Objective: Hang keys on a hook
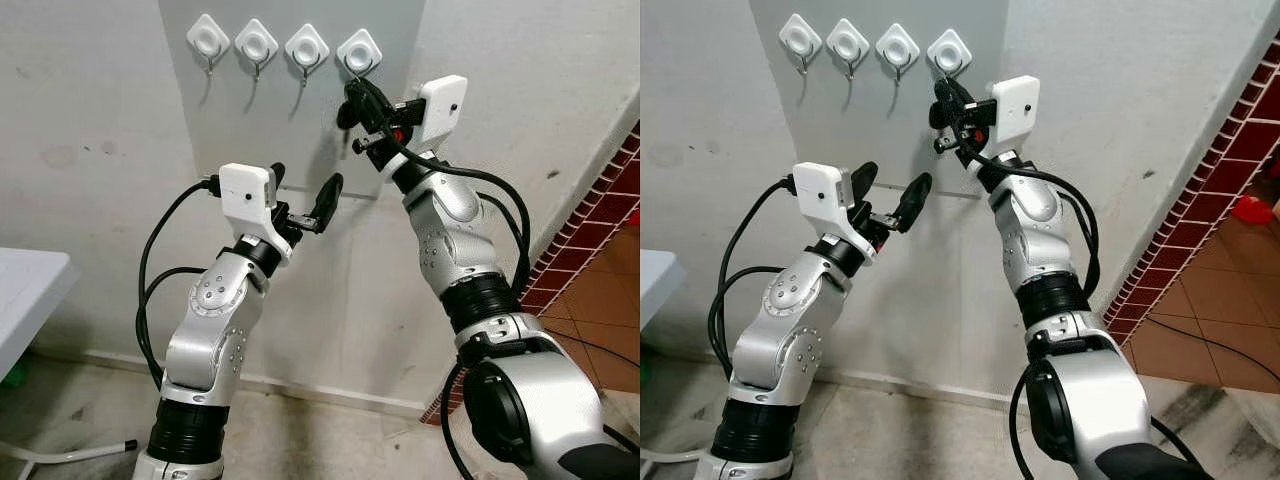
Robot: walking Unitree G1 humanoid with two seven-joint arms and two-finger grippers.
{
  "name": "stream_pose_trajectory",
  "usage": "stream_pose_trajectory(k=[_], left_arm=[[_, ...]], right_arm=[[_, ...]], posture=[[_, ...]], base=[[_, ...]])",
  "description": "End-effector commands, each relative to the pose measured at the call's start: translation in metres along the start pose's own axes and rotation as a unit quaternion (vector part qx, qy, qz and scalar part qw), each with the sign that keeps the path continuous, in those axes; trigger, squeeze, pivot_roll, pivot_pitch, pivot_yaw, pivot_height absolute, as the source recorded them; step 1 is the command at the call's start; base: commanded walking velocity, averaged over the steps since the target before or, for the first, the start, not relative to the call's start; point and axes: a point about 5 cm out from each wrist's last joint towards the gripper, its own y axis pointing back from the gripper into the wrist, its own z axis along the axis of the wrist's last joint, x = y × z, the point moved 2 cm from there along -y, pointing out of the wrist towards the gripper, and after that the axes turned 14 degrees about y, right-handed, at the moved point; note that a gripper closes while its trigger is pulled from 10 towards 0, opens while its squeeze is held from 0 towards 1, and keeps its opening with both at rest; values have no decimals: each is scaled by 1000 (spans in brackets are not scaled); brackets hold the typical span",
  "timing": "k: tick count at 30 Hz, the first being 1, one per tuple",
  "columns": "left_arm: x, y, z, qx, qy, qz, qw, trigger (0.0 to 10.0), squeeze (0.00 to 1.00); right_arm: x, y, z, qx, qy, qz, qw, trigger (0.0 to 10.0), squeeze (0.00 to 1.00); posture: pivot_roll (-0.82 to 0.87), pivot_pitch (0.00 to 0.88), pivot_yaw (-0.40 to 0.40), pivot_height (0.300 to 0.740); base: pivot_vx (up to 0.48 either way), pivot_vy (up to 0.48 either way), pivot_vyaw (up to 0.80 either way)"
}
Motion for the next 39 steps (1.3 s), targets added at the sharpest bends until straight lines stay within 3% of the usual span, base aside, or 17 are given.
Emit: stream_pose_trajectory(k=[1,19,24,39], left_arm=[[-3,-2,1,2,-2,-7,1000,10000,0],[-3,-1,1,2,1,-3,1000,10000,0],[-3,-1,1,1,2,-1,1000,10000,0],[-5,-2,0,2,2,-2,1000,10000,0]], right_arm=[[-3,-6,8,-16,-11,-5,1000,10000,0],[-10,-8,3,-20,-92,-32,995,10000,0],[-12,-4,-2,-28,-155,-44,987,10000,0],[-16,1,-6,-46,-207,-58,975,10000,0]], posture=[[42,2,-40,740],[44,17,-42,740],[43,21,-40,740],[39,25,-40,740]], base=[[0,0,0],[0,0,0],[0,0,0],[0,0,0]])
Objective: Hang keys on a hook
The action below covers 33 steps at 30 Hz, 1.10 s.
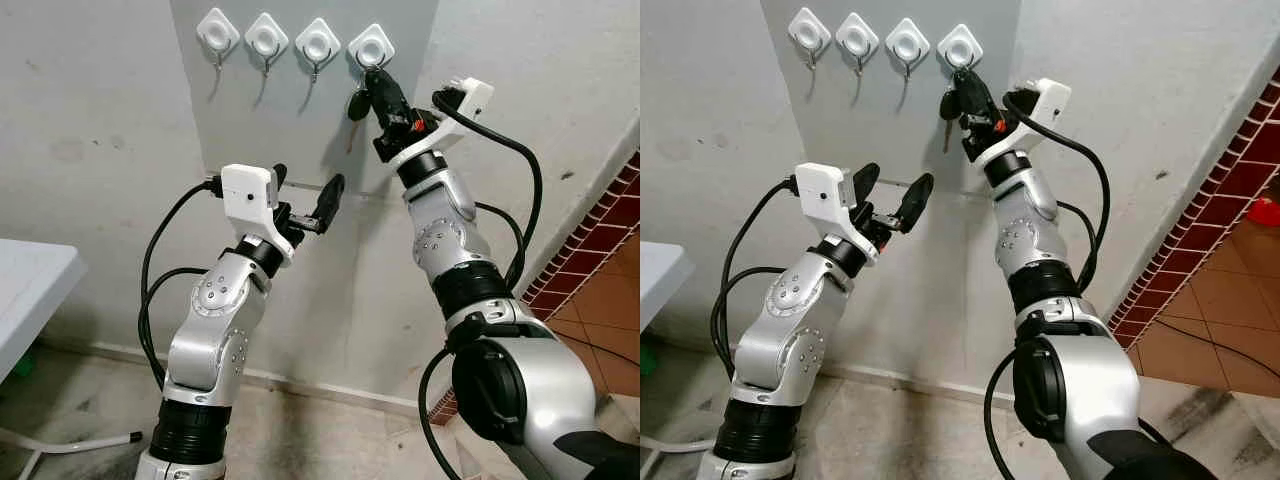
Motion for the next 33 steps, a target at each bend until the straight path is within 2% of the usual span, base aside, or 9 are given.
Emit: stream_pose_trajectory(k=[1,11,12,14,15,33], left_arm=[[-3,-2,1,0,-3,-3,1000,10000,0],[-4,-1,1,-1,-2,-1,1000,10000,0],[-4,-1,1,-1,-2,-1,1000,10000,0],[-3,-1,1,-1,-1,0,1000,10000,0],[-4,-1,1,-1,-2,0,1000,10000,0],[-4,-1,-1,-1,0,3,1000,10000,0]], right_arm=[[-1,-3,4,-8,-17,-6,1000,10000,0],[-2,2,-6,4,-40,-12,999,10000,0],[-2,4,-8,8,-42,-12,999,10000,251],[-2,4,-9,10,-44,-12,999,10000,251],[-2,5,-10,10,-45,-13,999,10000,1000],[-13,17,-18,15,-62,-42,997,10000,1000]], posture=[[39,25,-40,740],[42,25,-44,740],[41,25,-45,740],[41,25,-45,740],[41,24,-45,740],[40,15,-47,740]], base=[[0,0,0],[0,0,0],[0,0,0],[0,0,0],[0,0,0],[0,0,0]])
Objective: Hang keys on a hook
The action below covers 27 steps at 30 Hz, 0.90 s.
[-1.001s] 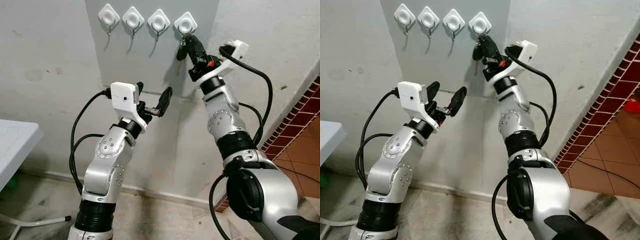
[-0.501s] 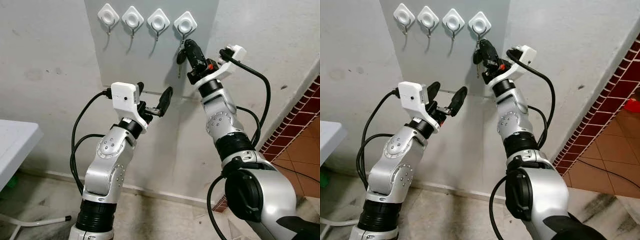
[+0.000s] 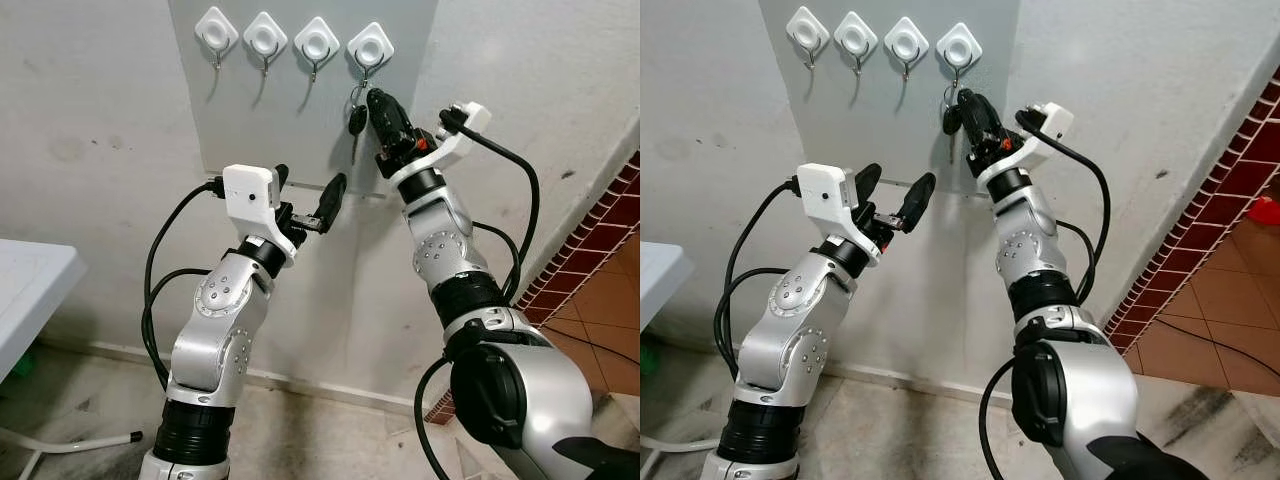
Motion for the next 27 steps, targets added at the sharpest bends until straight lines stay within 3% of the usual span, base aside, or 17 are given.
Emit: stream_pose_trajectory(k=[1,6,16,17,18,19,20,22,25,27], left_arm=[[-2,0,0,1,-7,0,1000,10000,0],[-1,0,0,0,-8,3,1000,10000,0],[14,6,-9,5,-13,38,999,10000,0],[18,7,-11,7,-13,46,999,10000,0],[21,8,-13,9,-14,51,999,10000,0],[24,10,-15,11,-12,59,998,10000,0],[32,12,-19,15,-11,76,997,10000,0],[39,15,-23,17,-6,93,995,10000,0],[58,23,-32,24,-5,135,991,10000,0],[62,25,-34,29,-6,144,989,10000,0]], right_arm=[[-6,4,-1,-1,-6,-16,1000,10000,1000],[-12,11,-4,2,4,-28,1000,10000,1000],[-36,42,-11,27,78,-70,994,10000,1000],[-40,48,-12,31,89,-77,993,10000,757],[-43,52,-12,34,93,-81,992,10000,439],[-47,57,-13,37,98,-89,991,10000,322],[-54,67,-14,43,103,-105,988,10000,59],[-61,77,-15,50,115,-118,985,10000,0],[-76,103,-17,66,133,-152,977,10000,0],[-78,108,-18,70,136,-153,976,10000,0]], posture=[[40,16,-47,740],[40,15,-47,740],[27,21,-40,740],[22,22,-39,740],[22,22,-39,740],[19,21,-37,740],[12,22,-35,740],[9,20,-34,740],[3,17,-31,740],[2,16,-30,740]], base=[[0,0,0],[0,0,0],[0,0,0],[0,0,0],[0,0,0],[0,0,0],[0,0,0],[0,0,0],[0,0,0],[0,0,0]])
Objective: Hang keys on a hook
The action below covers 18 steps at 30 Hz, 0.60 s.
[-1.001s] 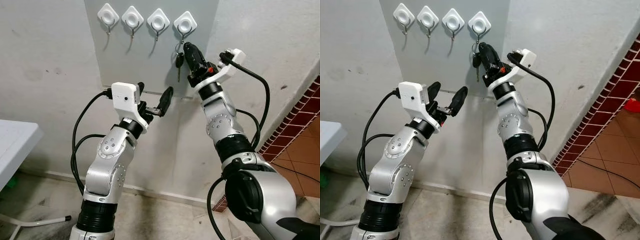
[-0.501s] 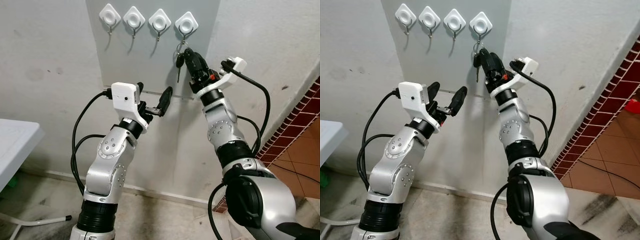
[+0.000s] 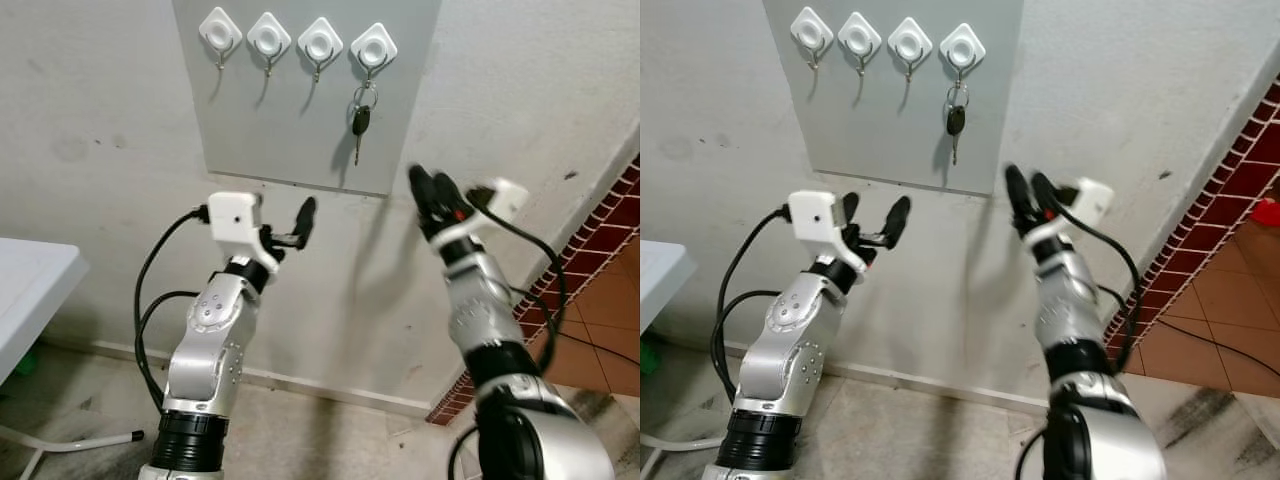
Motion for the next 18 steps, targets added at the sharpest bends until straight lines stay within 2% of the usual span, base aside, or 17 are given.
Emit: stream_pose_trajectory(k=[1,6,9,12,13,18], left_arm=[[8,2,-4,2,2,17,1000,10000,0],[28,7,-13,7,6,54,998,10000,0],[39,11,-18,5,6,68,998,10000,0],[47,15,-22,6,3,79,997,10000,0],[51,17,-25,6,-3,85,996,10000,0],[58,23,-35,13,-10,97,995,10000,0]], right_arm=[[-6,2,7,-9,14,-10,1000,10000,1000],[-28,28,-1,13,54,-38,998,10000,1000],[-38,43,-5,28,96,-56,993,10000,1000],[-43,53,-6,38,135,-61,988,10000,1000],[-46,60,-7,47,171,-69,982,10000,1000],[-43,74,-12,61,192,-70,977,10000,1000]], posture=[[-2,14,-27,740],[-13,5,-23,740],[-20,0,-21,740],[-26,0,-20,740],[-27,0,-20,740],[-26,0,-21,740]], base=[[0,0,0],[0,0,0],[0,0,0],[0,0,0],[0,0,0],[0,0,0]])
